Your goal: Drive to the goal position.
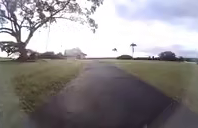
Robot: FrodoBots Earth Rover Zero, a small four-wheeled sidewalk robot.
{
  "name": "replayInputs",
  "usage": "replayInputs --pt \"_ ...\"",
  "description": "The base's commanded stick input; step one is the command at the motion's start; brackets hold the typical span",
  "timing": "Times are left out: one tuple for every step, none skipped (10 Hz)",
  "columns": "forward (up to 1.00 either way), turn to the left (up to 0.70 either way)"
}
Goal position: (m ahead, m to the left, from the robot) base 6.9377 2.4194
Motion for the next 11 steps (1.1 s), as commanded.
replayInputs --pt "0.60 0.00" --pt "0.60 0.00" --pt "0.60 0.00" --pt "0.60 0.00" --pt "0.60 0.00" --pt "0.60 0.00" --pt "0.60 0.00" --pt "0.60 0.00" --pt "0.60 0.00" --pt "0.60 0.00" --pt "0.60 0.00"
